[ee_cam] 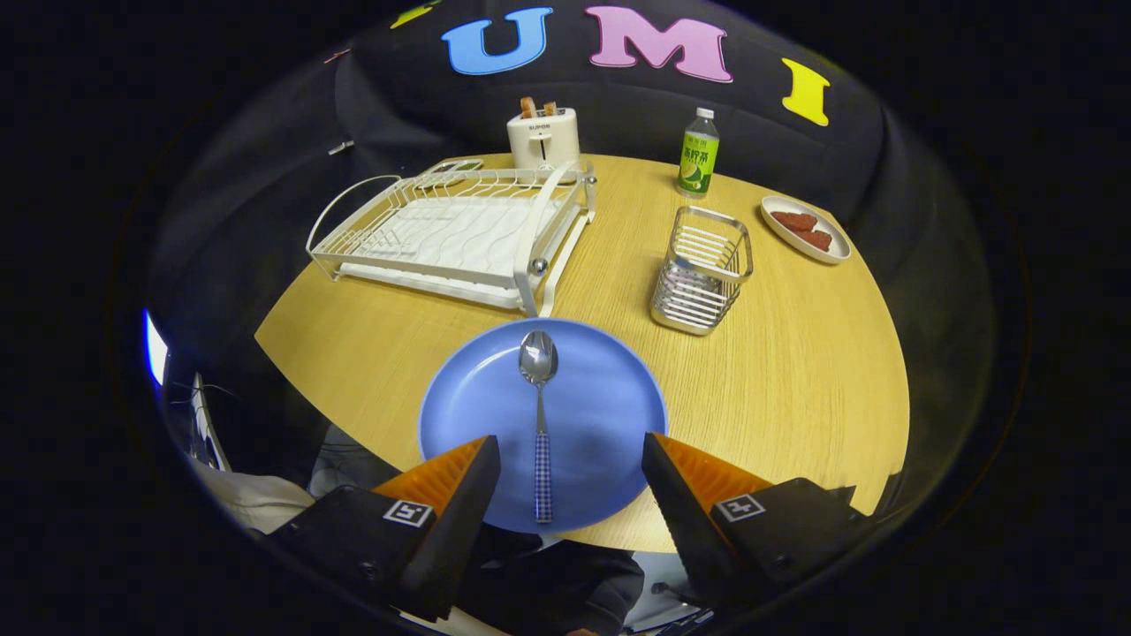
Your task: Take the plate from the dish rack, then take the spoon from the basket and place it into the plate.
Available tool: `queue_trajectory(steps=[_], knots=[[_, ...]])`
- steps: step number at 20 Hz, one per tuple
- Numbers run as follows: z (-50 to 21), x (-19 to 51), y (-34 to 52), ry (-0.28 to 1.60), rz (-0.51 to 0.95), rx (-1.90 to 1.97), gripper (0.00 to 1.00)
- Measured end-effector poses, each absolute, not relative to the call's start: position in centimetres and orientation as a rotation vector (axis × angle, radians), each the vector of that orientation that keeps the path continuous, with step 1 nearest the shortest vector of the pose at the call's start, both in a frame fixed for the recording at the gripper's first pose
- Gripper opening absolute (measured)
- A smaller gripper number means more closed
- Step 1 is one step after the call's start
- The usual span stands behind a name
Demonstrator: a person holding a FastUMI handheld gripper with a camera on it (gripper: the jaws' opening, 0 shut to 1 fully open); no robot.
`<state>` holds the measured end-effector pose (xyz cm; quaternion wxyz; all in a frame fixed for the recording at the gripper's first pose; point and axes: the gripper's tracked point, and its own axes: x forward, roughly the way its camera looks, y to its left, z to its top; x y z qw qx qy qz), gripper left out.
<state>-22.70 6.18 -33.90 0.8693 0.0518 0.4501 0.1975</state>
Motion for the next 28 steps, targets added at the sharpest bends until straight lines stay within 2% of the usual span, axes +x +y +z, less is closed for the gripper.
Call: queue_trajectory(steps=[9, 18, 25, 28], knots=[[-24.8, -16.5, 4.5, 0.71, 0.364, 0.118, 0.99], [-14.3, -11.0, 0.5, 0.47, 0.239, 0.08, 0.98], [-6.7, -9.7, -2.0, 0.307, 0.172, 0.089, 0.98], [-5.5, -9.5, -2.7, 0.276, 0.153, 0.099, 0.98]])
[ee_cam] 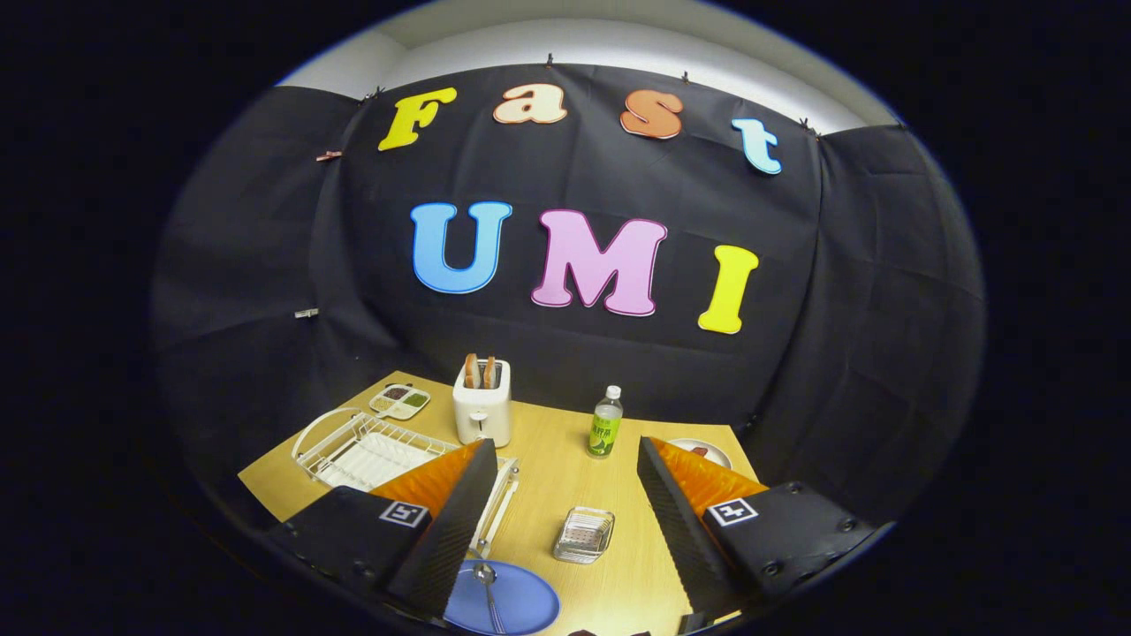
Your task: Take the plate from the dish rack, then take the spoon from the basket and place it into the plate.
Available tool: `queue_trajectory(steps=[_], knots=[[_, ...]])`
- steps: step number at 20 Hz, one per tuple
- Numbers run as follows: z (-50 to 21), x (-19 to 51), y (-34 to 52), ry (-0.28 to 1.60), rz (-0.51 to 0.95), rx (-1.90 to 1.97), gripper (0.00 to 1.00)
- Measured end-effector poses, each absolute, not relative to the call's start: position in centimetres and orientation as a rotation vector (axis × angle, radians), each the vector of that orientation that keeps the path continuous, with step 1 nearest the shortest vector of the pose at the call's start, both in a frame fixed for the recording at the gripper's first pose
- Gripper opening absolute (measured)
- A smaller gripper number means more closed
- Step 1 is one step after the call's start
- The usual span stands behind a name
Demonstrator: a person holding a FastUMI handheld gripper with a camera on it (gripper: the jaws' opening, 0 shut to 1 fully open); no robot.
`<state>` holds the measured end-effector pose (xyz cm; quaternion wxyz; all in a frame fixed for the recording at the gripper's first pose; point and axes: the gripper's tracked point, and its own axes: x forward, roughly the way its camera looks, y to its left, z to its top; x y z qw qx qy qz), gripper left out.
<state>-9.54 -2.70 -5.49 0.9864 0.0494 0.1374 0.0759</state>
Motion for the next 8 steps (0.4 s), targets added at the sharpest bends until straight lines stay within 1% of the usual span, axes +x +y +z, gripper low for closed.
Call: queue_trajectory(steps=[8], knots=[[-5.53, -9.31, -3.23, 0.273, 0.147, 0.093, 0.98]])
